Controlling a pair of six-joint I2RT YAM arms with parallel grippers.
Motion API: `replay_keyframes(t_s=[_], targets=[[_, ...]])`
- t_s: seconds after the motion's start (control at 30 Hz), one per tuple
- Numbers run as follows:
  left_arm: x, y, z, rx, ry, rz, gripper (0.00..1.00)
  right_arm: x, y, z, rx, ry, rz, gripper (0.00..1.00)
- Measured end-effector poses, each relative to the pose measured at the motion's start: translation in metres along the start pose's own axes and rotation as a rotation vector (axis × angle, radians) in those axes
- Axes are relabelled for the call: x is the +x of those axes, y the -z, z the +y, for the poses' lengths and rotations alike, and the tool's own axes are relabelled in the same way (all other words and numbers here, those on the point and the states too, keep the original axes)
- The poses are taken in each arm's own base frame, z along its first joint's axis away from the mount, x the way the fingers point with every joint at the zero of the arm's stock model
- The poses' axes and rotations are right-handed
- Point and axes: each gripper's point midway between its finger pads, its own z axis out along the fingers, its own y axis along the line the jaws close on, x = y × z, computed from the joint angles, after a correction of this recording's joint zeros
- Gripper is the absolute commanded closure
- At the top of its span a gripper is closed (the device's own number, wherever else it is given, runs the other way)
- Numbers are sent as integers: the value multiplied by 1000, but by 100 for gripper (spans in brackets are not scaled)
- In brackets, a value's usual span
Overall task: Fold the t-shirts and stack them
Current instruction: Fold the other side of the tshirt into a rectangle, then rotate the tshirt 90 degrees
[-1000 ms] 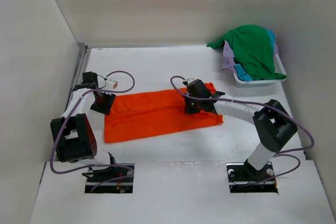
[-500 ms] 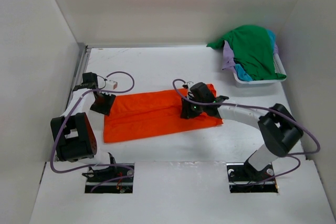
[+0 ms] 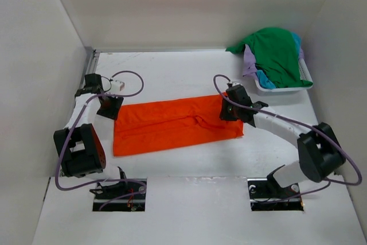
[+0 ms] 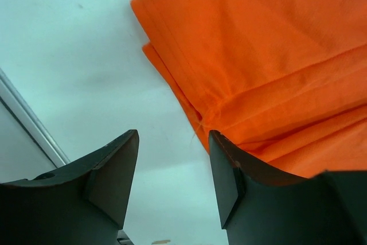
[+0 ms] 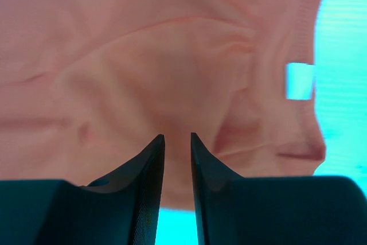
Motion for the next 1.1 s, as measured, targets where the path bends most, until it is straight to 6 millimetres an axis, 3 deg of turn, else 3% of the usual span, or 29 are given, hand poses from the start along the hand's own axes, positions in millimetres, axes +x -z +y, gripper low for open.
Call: replay_keyframes(t_s=[0.17,0.3,0.43,0.53,0.6,0.7,0.9,1.03,1.1], targets=[[-26,-8,17,-40,27,-57,49,20,-43,-33,178,-39,108,80],[-30,-36,32,-65,51,-29,49,16,-51,-35,221,-79,110,79],[-21,-50,37,-73,66,15,49,16,-42,-41,260,-108,104,64],[-23,-50,42,-91,73,3,49,12,-15,-47,294,-146,70,54],[-23,-50,45,-99,77,-1,49,9,7,-48,289,-226,10,52],[-26,-53,49,-105,80,-9,48,24,31,-58,305,-359,-23,52],[-31,-76,50,-74,79,-2,49,72,24,-80,441,-483,84,50],[-37,-78,45,-36,83,-24,53,82,17,-84,488,-531,110,50],[-39,-81,40,-9,88,-32,60,81,15,-85,502,-554,109,65]])
